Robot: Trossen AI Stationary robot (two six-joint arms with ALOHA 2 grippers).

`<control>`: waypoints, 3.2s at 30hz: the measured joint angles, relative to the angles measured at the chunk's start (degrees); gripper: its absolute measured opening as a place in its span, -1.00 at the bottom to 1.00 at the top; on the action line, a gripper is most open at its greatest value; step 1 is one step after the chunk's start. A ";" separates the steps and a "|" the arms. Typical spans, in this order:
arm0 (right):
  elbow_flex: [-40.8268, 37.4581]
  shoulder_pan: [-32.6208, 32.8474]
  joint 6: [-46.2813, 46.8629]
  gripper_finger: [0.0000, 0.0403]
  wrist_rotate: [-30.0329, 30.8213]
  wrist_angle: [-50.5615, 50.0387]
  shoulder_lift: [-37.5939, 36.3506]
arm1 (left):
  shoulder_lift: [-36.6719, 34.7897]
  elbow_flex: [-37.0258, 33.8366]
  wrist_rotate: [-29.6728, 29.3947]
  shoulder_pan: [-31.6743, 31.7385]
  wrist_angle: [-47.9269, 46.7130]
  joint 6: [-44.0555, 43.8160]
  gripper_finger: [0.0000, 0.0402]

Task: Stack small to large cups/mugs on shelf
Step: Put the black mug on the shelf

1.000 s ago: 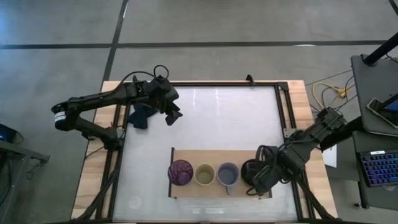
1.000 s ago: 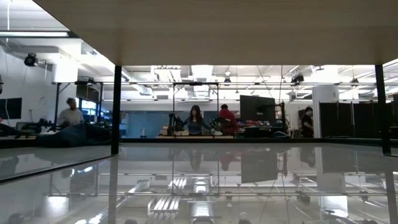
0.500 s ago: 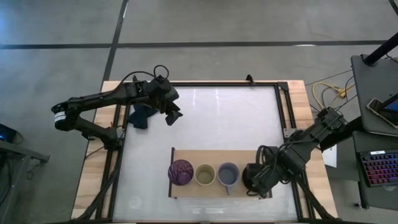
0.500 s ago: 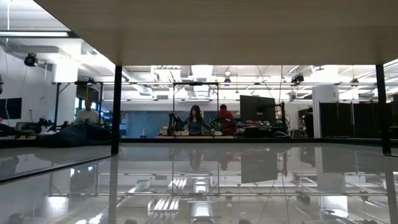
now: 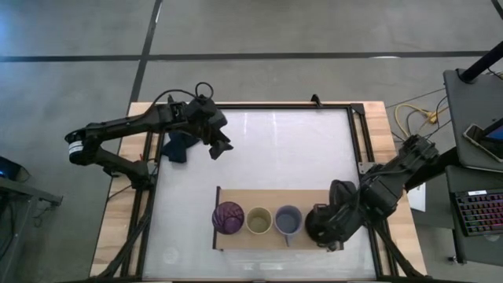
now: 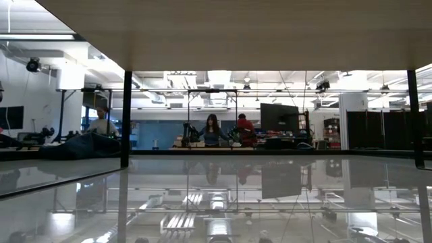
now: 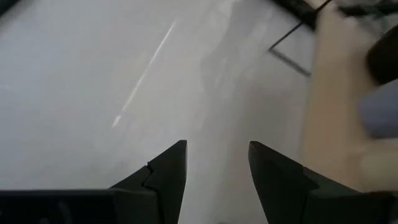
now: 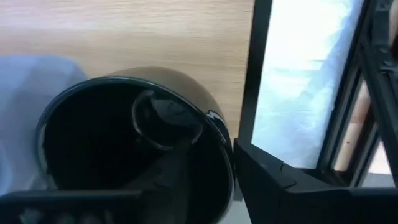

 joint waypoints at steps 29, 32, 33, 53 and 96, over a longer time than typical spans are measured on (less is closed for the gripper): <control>2.33 5.45 1.98 -0.95 -0.23 0.07 -3.58 | 0.00 -0.50 2.24 -6.90 5.98 -1.51 -0.22; 2.96 7.78 2.77 -0.96 -1.78 0.08 -3.56 | 0.00 -0.05 2.26 -7.50 8.84 -1.39 -0.26; 3.40 8.65 3.00 -0.96 -1.86 0.05 -3.52 | 0.00 0.55 2.26 -7.50 9.82 -1.39 -0.28; 9.58 15.18 0.01 -0.96 6.61 9.75 6.60 | 1.56 7.72 1.33 -7.04 23.43 -6.34 -0.56; 34.49 2.25 -17.15 -0.96 13.13 0.11 26.31 | 0.72 5.77 4.23 -7.02 16.97 0.28 -0.56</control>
